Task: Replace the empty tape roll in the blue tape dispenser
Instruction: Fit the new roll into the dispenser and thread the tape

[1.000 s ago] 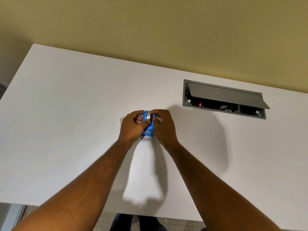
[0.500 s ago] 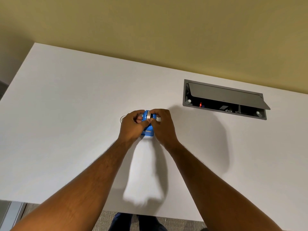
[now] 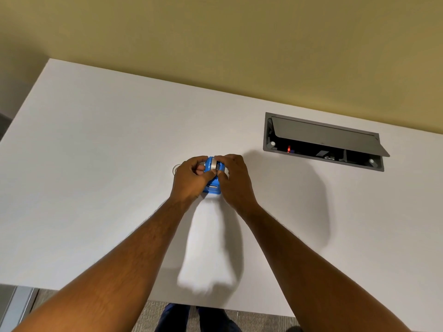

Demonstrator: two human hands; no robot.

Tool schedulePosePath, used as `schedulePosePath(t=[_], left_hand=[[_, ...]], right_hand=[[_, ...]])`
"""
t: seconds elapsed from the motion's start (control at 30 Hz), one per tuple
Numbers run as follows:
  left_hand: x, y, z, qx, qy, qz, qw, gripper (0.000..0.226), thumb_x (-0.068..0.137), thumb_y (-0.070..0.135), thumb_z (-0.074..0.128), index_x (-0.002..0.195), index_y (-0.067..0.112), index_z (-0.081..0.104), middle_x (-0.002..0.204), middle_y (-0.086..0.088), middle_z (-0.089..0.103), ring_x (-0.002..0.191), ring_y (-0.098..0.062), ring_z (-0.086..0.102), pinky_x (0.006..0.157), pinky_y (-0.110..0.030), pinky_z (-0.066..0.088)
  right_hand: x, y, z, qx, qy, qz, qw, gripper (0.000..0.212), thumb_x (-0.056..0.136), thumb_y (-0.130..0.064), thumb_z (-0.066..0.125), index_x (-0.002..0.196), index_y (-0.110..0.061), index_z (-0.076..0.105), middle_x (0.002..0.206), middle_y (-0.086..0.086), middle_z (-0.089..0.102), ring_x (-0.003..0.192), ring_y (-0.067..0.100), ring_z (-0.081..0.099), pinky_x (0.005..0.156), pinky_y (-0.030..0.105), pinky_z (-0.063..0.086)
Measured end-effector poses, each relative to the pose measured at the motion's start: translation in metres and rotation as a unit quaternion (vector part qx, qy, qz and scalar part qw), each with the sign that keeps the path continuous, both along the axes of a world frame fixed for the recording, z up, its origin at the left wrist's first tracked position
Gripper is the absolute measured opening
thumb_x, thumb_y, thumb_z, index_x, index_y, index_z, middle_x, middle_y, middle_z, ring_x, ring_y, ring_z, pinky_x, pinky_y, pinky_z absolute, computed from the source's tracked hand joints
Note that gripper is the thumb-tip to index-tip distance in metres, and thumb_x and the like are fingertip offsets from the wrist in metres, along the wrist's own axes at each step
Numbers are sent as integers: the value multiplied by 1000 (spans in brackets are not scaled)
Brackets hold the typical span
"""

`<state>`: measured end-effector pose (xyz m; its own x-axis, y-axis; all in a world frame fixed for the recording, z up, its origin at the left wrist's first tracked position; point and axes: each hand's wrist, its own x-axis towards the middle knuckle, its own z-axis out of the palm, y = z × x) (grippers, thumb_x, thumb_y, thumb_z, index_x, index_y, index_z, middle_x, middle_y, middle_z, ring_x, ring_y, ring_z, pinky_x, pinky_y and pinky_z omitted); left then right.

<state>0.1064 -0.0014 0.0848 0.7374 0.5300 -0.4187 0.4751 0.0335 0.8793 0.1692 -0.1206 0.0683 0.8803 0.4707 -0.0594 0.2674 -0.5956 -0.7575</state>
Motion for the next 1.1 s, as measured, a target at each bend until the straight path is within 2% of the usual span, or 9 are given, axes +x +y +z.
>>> schedulePosePath(t=[0.1,0.27,0.43,0.6,0.77,0.9,1.0,1.1], left_hand=[[0,0,0,-7,4,3,1000,42,82,15,76,123,17,66,110,-5,72,100,-24,71,95,-46,57],[1,1,-1,-10,-2,11,1000,35,82,14,76,116,22,68,108,-2,73,98,-21,71,94,-44,58],[0,3,-4,-14,-7,11,1000,37,84,19,77,120,18,69,108,-1,73,99,-19,70,93,-42,58],[-1,6,-4,-7,-20,-12,1000,41,89,29,73,128,17,65,116,-4,70,106,-20,68,98,-40,55],[-3,9,-4,8,-44,-41,998,37,92,18,68,128,23,65,124,-4,64,111,-17,65,102,-36,53],[-4,10,-7,30,-65,-57,996,33,93,14,66,118,35,66,119,-2,63,104,-10,64,98,-28,52],[-4,11,-10,37,-75,-65,994,34,93,14,66,115,39,64,118,-1,64,101,-6,64,93,-21,50],[-4,12,-14,35,-74,-68,994,34,92,13,67,121,32,66,119,-3,64,102,-10,65,94,-23,51]], right_hand=[[-5,-3,1,-3,-28,-2,1000,30,91,-3,52,115,-19,60,119,-1,58,106,10,51,88,8,34],[-5,-3,5,-20,-49,25,998,31,89,-2,54,116,-18,59,122,-2,60,110,11,50,88,3,30],[-3,-4,9,-37,-53,46,997,32,88,-10,63,118,-17,59,122,-3,61,110,14,51,91,16,34],[1,0,10,-50,-82,33,995,23,92,-18,61,114,-16,63,115,-1,64,105,15,54,86,19,39],[3,1,11,-55,-108,24,992,18,91,-17,64,109,-14,69,108,1,68,97,18,58,80,21,41],[1,3,14,-53,-134,13,989,16,90,-14,67,104,-12,73,102,4,70,92,20,60,77,28,50],[-2,4,16,-62,-166,17,984,9,90,-13,67,95,-8,74,93,7,71,84,22,62,71,32,54],[-4,5,20,-72,-187,25,979,8,88,-8,65,81,-6,68,83,9,67,74,23,59,62,34,52]])
